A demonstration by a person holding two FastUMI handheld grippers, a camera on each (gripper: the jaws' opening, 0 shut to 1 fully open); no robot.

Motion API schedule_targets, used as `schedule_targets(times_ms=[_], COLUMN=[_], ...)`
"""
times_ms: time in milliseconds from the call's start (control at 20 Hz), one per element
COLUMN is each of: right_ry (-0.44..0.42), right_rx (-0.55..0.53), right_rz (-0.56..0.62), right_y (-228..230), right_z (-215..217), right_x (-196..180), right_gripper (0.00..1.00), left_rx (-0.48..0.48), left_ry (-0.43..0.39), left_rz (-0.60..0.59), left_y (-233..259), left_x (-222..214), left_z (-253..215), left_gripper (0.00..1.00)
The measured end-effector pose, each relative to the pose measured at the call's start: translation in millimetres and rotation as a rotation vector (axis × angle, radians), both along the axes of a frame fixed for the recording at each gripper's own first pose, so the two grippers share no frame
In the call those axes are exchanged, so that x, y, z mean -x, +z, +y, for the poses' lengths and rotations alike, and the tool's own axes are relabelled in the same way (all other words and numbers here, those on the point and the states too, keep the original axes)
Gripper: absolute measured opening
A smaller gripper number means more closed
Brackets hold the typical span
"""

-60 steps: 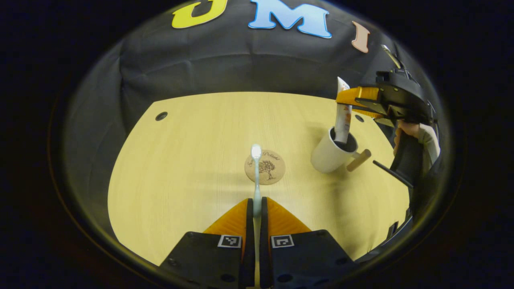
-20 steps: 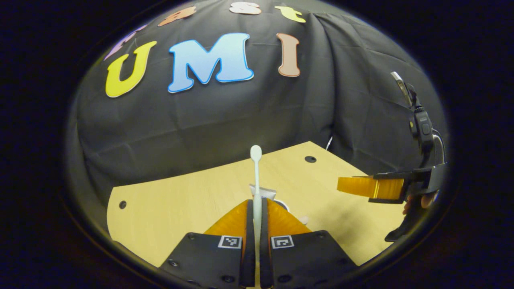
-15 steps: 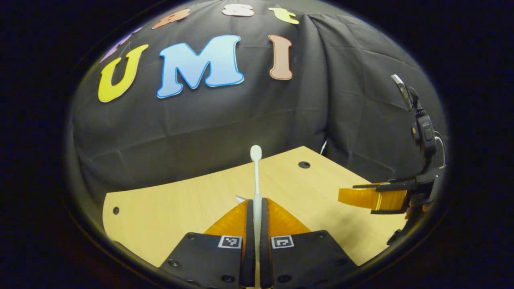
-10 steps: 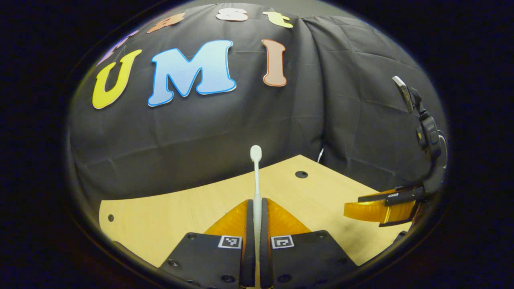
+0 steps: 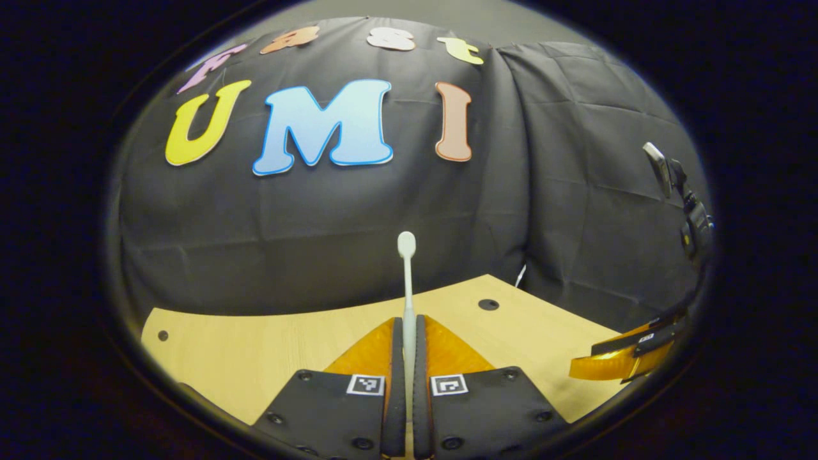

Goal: Put the toothbrush and toothpaste on the desktop into the cup, then pick up the cup and place it on the coaster on the desktop.

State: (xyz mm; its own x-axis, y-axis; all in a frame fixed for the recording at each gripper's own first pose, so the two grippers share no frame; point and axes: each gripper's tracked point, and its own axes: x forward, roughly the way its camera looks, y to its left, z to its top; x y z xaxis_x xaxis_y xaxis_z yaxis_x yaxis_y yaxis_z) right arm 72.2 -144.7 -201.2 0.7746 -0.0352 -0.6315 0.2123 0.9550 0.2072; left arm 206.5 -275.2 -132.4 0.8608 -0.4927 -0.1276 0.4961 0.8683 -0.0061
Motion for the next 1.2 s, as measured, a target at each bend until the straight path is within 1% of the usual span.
schedule_targets(times_ms=[50, 200, 300, 400, 500, 550, 700, 750, 950, 1050, 1150, 1200], right_ry=[0.003, 0.011, 0.014, 0.009, 0.005, 0.004, 0.01, 0.013, 0.064, 0.111, 0.168, 0.2], right_rx=[0.0, 0.005, 0.002, -0.006, 0.0, 0.005, 0.008, 0.003, -0.007, -0.015, -0.025, -0.028], right_rz=[0.003, 0.007, 0.018, 0.028, 0.034, 0.037, 0.033, 0.029, -0.001, -0.009, -0.009, -0.003], right_y=[-0.9, -6.5, -12.6, -17.9, -21.0, -21.3, -19.7, -17.4, -5.4, -0.6, 3.2, 3.8], right_z=[1.4, 5.4, 8.1, 9.6, 9.0, 7.5, 8.8, 11.6, 28.5, 40.2, 53.2, 59.0], right_x=[1.4, 6.6, 11.7, 18.4, 25.1, 28.6, 33.8, 33.3, 25.8, 21.1, 15.9, 13.2], right_gripper=[0.57, 0.58, 0.57, 0.57, 0.58, 0.58, 0.57, 0.57, 0.58, 0.57, 0.57, 0.57], left_rx=[-0.001, 0.029, 0.028, 0.033, 0.052, 0.057, 0.061, 0.065, 0.056, 0.045, 0.031, 0.028], left_ry=[0.008, 0.016, 0.02, 0.048, 0.039, 0.042, 0.053, 0.061, 0.091, 0.109, 0.13, 0.139], left_rz=[-0.031, -0.097, -0.104, -0.12, -0.119, -0.123, -0.122, -0.115, -0.094, -0.074, -0.05, -0.042], left_y=[3.4, 7.6, 1.2, -1.6, -2.6, -2.5, -4.6, -5.5, -3.3, -6.9, -11.6, -11.8], left_x=[1.1, 3.6, 3.8, 2.0, 2.6, 2.0, 11.8, 17.9, 29.5, 34.9, 41.1, 44.4], left_z=[0.9, 1.4, 1.2, 7.2, 3.4, 3.7, 11.1, 13.0, 29.6, 42.0, 55.2, 62.0], left_gripper=[0.14, 0.12, 0.12, 0.12, 0.17, 0.18, 0.47, 0.49, 0.5, 0.5, 0.48, 0.49])
